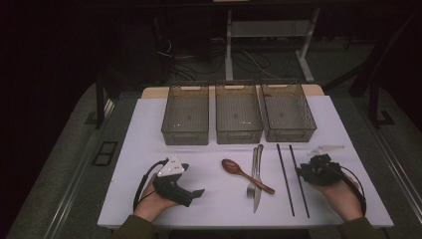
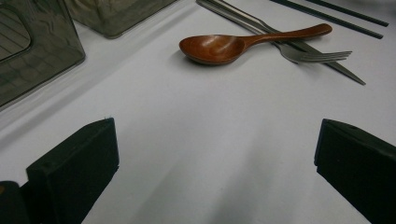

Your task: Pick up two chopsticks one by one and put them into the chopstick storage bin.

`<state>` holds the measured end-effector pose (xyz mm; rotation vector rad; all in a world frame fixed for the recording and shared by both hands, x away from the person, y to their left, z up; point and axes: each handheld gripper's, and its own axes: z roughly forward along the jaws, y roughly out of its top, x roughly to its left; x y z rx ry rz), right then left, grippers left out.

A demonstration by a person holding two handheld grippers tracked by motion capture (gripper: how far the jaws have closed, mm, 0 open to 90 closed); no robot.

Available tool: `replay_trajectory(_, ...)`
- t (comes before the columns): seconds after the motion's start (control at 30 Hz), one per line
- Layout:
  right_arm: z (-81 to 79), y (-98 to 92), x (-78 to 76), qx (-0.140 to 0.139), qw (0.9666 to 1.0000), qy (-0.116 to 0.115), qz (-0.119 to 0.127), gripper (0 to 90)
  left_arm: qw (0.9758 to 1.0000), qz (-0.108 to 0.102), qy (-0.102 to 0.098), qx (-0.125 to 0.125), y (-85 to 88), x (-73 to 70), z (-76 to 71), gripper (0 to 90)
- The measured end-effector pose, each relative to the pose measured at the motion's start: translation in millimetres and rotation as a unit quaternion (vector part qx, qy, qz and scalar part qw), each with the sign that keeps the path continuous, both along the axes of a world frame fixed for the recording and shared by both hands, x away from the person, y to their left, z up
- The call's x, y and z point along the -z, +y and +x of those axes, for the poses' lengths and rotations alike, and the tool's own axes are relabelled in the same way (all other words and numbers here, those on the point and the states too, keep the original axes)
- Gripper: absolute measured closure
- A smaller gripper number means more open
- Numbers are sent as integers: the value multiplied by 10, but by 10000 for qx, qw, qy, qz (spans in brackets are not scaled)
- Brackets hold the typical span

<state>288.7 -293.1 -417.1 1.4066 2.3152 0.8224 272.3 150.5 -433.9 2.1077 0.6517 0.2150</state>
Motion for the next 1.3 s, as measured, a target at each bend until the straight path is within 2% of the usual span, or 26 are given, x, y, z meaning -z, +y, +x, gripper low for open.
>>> replay_trajectory(0.07, 168, -11, 15, 174, 9998, -50, 89, 716, 10000, -45, 16, -27, -7, 5, 0, 0)
replay_trajectory(0.23, 534, -35, 150, 470, 9988, -95, 70, 738, 10000, -43, 11, 2, -6, 11, 6, 0)
replay_trajectory(0.4, 722, -32, 223, 557, 9981, -112, 226, 751, 10000, -35, 17, 13, -7, 11, 8, 0)
replay_trajectory(0.63, 821, 35, 283, 561, 9983, -63, 115, 779, 10000, -44, 34, 5, -7, 17, 11, 0)
replay_trajectory(0.9, 810, 67, 283, 530, 9985, -119, -39, 800, 10000, -38, 19, 9, -9, 13, 5, 0)
replay_trajectory(1.3, 806, 84, 277, 439, 9990, -99, -75, 846, 10000, -37, 21, 13, 1, 14, 7, 0)
